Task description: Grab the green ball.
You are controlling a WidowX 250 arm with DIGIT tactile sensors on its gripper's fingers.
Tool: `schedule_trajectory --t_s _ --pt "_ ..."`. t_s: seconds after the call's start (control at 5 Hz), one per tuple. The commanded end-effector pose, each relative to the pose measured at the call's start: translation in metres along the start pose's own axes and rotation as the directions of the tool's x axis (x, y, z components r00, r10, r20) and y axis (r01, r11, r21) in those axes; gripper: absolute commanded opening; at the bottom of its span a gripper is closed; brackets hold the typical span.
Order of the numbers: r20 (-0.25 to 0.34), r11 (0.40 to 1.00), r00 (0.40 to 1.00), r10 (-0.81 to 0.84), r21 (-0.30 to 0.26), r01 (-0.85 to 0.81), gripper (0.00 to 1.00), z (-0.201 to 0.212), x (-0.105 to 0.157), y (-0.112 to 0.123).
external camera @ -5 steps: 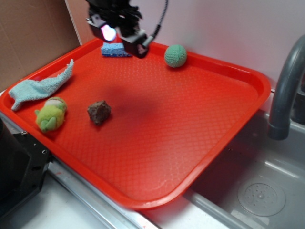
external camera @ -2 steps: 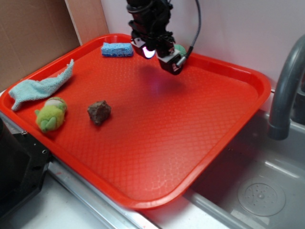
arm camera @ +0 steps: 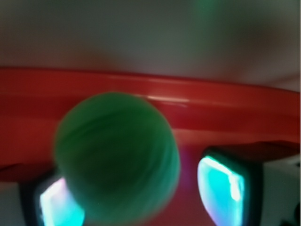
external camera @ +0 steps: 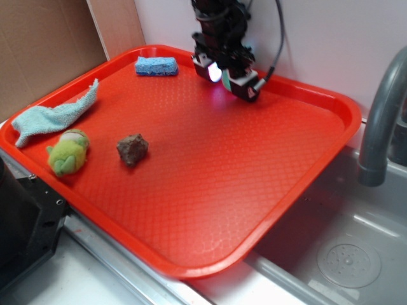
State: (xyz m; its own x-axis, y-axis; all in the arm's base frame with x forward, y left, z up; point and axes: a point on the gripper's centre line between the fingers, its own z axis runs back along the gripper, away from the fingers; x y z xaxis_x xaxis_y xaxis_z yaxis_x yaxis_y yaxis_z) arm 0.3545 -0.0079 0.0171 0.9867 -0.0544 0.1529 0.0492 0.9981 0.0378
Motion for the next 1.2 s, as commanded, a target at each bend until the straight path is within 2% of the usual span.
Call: schedule_trajectory --t_s 0.0,0.2,0.4,0.6,0.8,1.0 --pt "0.124 1.000 0.992 0.017 0.020 -0.019 0.00 0.054 -0.003 0.001" --pt "0.151 0.999 0.988 0.037 0.025 -0.041 0.00 0.095 -0.032 0.001" --pt "0.104 0.999 0.994 0.031 -0.032 -0.028 0.00 0.135 -0.067 -0.002" --pt "-0.012 0.995 0.999 0.035 -0.096 -0.036 0.00 0.153 -0.086 -0.004" --pt "-0.141 0.977 0.988 0.063 -0.193 -0.090 0.00 0.161 -0.100 0.003" --pt "-0.141 0.977 0.977 0.162 -0.115 -0.178 0.00 0.169 -0.112 0.006"
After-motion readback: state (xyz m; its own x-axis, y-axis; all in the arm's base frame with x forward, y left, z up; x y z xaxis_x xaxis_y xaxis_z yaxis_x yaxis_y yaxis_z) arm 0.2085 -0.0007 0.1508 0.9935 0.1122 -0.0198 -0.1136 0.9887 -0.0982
